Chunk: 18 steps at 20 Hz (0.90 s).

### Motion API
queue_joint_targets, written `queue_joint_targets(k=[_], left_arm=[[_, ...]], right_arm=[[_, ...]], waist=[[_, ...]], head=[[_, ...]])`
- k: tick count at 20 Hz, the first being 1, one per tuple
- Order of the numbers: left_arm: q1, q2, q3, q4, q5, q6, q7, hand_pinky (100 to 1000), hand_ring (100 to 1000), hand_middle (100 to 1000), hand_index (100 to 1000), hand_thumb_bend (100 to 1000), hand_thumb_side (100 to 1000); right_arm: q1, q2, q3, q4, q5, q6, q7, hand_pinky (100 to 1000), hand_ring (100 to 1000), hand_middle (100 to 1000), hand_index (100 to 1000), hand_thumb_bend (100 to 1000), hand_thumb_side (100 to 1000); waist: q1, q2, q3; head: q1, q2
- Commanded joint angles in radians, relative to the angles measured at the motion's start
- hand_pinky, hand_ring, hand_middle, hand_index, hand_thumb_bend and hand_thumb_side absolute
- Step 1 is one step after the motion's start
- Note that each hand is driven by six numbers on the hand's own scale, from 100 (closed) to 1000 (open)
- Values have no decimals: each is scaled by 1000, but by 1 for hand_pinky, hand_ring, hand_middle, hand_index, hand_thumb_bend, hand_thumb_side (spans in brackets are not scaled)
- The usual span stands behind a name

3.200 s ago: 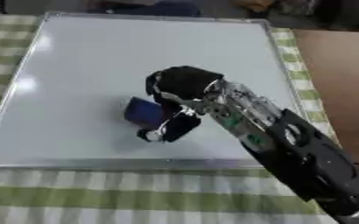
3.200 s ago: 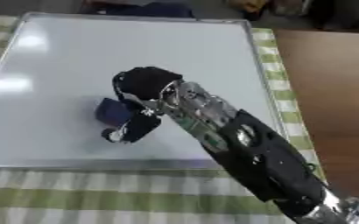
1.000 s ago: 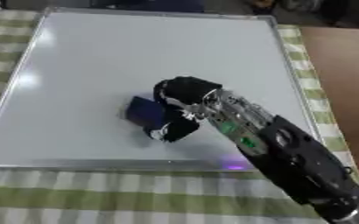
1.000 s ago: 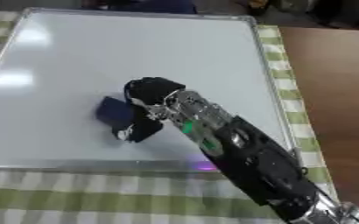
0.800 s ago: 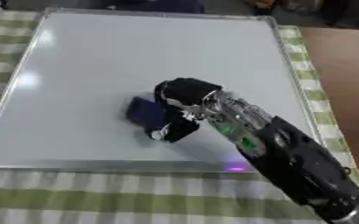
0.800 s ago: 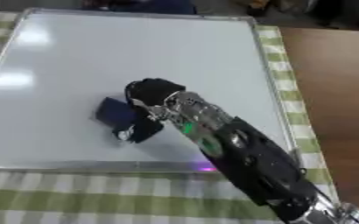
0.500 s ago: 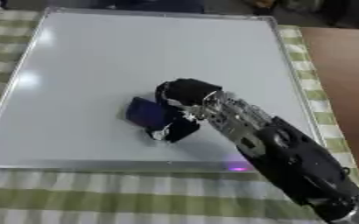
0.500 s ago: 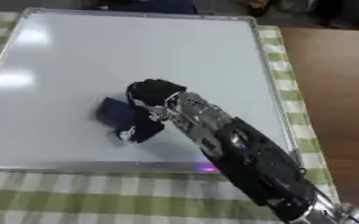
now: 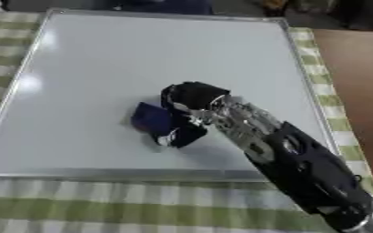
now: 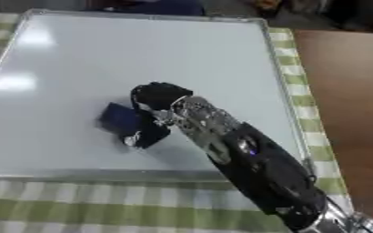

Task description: Wipe the whiteboard clean with a brush.

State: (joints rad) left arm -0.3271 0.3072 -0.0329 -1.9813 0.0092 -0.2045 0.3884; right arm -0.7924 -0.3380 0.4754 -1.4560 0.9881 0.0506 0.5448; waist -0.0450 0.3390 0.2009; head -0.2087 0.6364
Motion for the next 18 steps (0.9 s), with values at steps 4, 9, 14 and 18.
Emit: queue_joint_targets(k=[4,9,14,18], left_arm=[[-13,7,-2,-19,4,-2,-6,627,749,747,691,238,1000],[-14,7,-3,-19,4,-2,-8,628,749,748,691,235,1000],[-15,6,-5,-19,5,-2,-10,628,750,748,690,234,1000],[-17,6,-5,-19,6,-2,-11,629,751,748,690,235,1000]], right_arm=[[-13,-2,-6,27,12,-4,-14,679,801,732,100,338,635],[-14,1,-7,44,20,-10,-24,667,789,712,100,360,602],[-15,4,-10,59,21,-14,-30,644,770,686,100,317,589],[-16,6,-13,67,12,-14,-37,635,762,675,100,254,569]], waist=[[4,-12,7],[4,-10,10],[5,-7,15],[5,-6,17]], head=[[-4,-15],[-5,-17],[-6,-18],[-6,-18]])
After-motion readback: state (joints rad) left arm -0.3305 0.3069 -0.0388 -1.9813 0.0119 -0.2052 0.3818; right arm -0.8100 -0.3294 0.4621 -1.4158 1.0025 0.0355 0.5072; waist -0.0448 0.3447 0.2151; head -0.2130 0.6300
